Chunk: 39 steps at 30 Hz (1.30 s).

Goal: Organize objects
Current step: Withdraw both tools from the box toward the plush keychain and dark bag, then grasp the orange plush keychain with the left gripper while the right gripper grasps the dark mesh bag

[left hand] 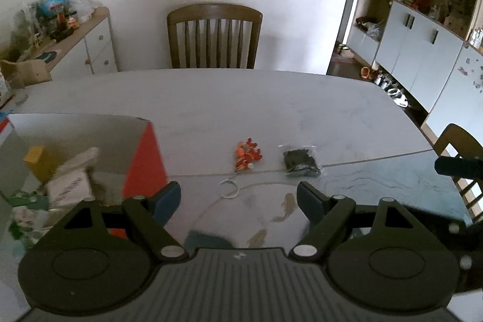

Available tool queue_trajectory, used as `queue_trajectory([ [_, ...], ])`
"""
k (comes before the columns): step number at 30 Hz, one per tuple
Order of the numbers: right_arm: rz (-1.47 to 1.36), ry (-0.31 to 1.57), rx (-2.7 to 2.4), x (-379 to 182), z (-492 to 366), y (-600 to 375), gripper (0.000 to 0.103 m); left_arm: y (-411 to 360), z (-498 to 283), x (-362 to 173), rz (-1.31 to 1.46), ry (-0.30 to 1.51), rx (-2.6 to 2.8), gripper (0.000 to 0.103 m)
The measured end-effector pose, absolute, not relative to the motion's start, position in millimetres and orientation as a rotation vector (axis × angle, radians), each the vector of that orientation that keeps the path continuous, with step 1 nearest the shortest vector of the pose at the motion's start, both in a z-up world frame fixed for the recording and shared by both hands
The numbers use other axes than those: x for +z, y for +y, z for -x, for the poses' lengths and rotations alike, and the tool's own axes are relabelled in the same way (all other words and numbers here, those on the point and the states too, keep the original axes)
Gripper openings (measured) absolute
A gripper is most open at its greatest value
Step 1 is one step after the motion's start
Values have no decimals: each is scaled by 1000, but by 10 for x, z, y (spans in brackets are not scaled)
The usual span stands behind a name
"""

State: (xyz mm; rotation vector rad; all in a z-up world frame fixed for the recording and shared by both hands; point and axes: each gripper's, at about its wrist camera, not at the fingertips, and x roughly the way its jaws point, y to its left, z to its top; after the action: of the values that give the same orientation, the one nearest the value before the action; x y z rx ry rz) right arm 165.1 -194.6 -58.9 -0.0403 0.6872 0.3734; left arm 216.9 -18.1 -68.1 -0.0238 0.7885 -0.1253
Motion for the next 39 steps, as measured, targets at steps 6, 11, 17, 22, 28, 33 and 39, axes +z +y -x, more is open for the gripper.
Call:
queue_trajectory([
  [6, 102, 705, 404, -771, -1812, -2074, 102, -358, -2467, -939, 34, 819, -92, 84],
  [11, 122, 724, 444, -925, -2006, -2105, 101, -395, -2709, -1173, 60, 852, -28, 84],
  [17, 159, 741, 473, -1160, -2289, -2081, 97, -503, -2989, -1413, 4, 867, 11, 84],
  [22, 176, 762, 508, -1339, -2528, -2031, 94, -533, -3179, -1554, 6, 886, 39, 84],
  [28, 188, 779, 539, -1521, -2737, -1961, 88, -591, -3321, -1662, -9, 879, 26, 84],
  [33, 169, 777, 568, -1623, -2839, -1930, 83, -560, -3370, -1756, 11, 876, 32, 84],
  [39, 161, 788, 597, -1755, -2945, -1874, 79, -531, -3378, -1813, 43, 861, 25, 84],
])
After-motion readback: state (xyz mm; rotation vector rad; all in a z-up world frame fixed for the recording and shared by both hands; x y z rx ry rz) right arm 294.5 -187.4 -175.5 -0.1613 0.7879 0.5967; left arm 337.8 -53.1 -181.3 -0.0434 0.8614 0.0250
